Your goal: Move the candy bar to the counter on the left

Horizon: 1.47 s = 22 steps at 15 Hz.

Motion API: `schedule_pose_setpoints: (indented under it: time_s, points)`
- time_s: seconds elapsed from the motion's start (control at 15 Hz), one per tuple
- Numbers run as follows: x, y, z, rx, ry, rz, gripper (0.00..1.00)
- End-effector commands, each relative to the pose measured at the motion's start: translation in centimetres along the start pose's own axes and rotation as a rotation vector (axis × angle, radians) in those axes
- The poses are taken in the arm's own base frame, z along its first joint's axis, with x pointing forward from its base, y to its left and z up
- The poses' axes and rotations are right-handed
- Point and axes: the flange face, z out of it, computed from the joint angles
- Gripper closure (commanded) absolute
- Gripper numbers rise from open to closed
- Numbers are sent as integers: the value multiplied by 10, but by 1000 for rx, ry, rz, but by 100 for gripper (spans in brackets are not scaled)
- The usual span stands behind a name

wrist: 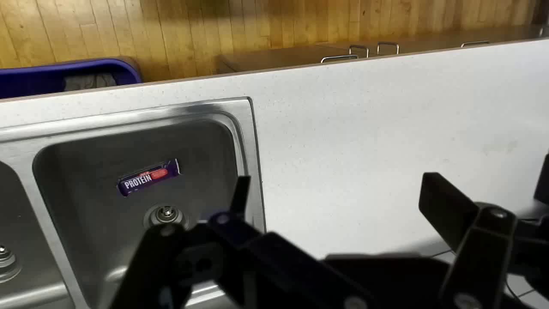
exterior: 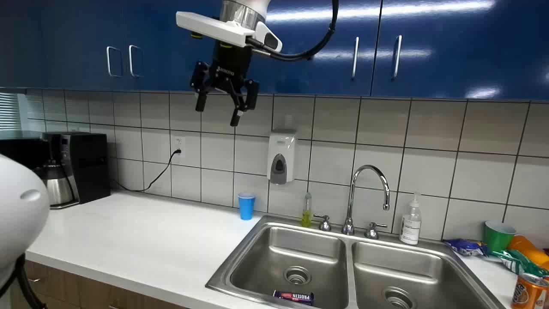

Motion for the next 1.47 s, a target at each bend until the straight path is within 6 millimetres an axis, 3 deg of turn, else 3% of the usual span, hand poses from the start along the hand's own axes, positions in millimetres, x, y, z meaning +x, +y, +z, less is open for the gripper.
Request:
schedule_pose_setpoints:
  time_s: [0.0,0.6,1.4]
  points:
    - [0,0,0,1,-1,0,0]
    - [0,0,0,0,0,0,0]
    - [49,16,73,-31,-32,45,0]
